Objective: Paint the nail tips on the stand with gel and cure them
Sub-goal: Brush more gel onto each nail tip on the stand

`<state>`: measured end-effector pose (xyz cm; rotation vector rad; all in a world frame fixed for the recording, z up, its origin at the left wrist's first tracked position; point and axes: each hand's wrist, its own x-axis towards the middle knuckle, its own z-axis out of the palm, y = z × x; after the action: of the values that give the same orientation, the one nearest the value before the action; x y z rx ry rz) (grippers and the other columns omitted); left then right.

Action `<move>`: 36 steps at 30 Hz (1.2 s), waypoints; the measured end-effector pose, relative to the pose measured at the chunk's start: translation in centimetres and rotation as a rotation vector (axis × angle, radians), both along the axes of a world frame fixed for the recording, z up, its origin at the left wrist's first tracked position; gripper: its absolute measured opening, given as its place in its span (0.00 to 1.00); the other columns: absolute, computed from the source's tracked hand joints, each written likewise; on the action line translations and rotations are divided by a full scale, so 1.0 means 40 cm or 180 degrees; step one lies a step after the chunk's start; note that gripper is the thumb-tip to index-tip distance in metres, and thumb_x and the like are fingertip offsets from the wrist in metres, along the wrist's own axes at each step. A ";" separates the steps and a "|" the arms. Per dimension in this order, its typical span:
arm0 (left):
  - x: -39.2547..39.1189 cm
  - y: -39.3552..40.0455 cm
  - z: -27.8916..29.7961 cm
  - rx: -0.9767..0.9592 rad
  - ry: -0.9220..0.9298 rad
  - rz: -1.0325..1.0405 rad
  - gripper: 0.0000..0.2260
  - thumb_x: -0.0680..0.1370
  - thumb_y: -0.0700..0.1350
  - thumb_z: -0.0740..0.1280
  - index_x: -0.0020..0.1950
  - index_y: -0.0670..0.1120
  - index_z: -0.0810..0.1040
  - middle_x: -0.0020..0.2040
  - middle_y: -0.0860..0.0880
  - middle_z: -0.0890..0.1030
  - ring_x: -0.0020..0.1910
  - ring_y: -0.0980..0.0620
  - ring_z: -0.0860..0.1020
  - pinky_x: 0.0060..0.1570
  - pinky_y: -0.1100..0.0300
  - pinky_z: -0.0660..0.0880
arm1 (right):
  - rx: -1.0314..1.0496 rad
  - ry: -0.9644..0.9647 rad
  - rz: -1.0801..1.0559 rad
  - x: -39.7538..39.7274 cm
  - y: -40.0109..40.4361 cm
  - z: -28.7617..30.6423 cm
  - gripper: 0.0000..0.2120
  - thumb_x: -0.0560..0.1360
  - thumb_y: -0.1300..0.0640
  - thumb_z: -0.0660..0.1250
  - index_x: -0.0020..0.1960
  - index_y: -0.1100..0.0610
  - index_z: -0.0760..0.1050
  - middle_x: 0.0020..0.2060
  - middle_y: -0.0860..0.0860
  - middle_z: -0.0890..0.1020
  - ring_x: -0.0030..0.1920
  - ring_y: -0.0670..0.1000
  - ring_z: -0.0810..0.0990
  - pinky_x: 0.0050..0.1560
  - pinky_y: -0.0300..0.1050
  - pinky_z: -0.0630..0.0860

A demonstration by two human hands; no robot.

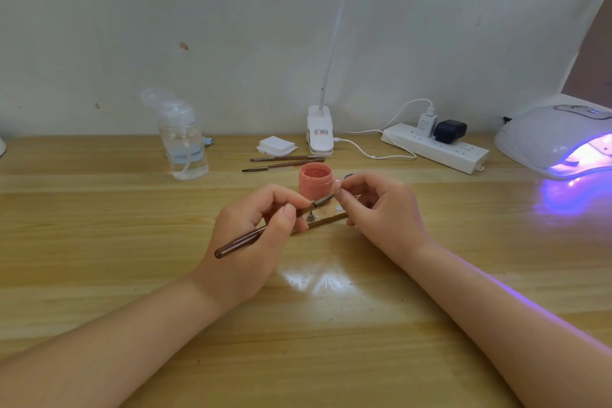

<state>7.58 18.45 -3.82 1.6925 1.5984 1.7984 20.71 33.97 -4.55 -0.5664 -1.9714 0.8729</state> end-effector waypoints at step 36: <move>0.004 -0.002 0.010 0.0080 0.0178 0.0227 0.09 0.78 0.49 0.62 0.52 0.51 0.80 0.44 0.55 0.84 0.46 0.56 0.82 0.46 0.68 0.75 | -0.0047 0.0039 -0.0083 0.001 -0.006 0.005 0.05 0.73 0.59 0.72 0.40 0.50 0.80 0.35 0.48 0.83 0.31 0.61 0.78 0.35 0.59 0.77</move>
<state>7.76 18.39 -3.43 1.7325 1.6860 1.8270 20.75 33.74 -4.35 -0.5929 -1.9438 0.8735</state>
